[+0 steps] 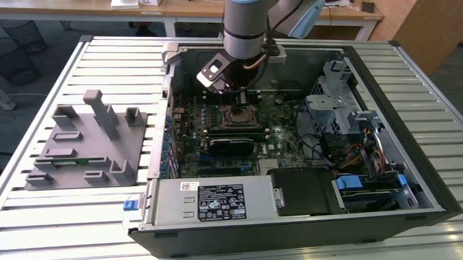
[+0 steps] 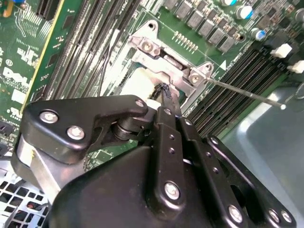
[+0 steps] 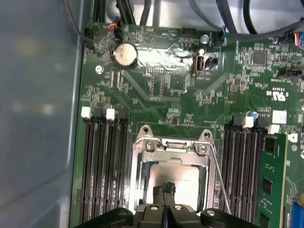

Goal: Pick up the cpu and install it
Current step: 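Close the cpu cover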

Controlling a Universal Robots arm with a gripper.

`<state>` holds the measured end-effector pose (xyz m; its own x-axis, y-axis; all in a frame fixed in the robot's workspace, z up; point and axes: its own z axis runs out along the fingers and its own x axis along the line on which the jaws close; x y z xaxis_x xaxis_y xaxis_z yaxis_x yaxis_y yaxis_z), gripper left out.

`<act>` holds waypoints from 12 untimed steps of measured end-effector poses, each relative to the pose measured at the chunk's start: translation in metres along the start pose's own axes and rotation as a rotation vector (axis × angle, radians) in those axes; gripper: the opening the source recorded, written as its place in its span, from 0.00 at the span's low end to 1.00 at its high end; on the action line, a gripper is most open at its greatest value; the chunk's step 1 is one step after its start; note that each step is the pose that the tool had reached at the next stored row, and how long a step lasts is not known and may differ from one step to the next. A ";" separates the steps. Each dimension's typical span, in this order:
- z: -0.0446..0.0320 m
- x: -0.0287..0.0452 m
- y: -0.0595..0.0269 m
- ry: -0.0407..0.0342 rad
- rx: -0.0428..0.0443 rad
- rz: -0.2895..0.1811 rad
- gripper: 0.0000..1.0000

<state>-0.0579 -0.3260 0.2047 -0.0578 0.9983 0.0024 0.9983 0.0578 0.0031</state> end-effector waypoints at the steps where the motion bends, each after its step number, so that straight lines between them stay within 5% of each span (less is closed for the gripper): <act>1: 0.0000 0.0000 0.0002 0.0000 0.0000 0.000 0.11; 12: -0.0043 0.0000 0.0010 0.0000 -0.0001 0.000 0.11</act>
<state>-0.0570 -0.3260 0.2091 -0.0577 0.9983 0.0024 0.9983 0.0577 0.0032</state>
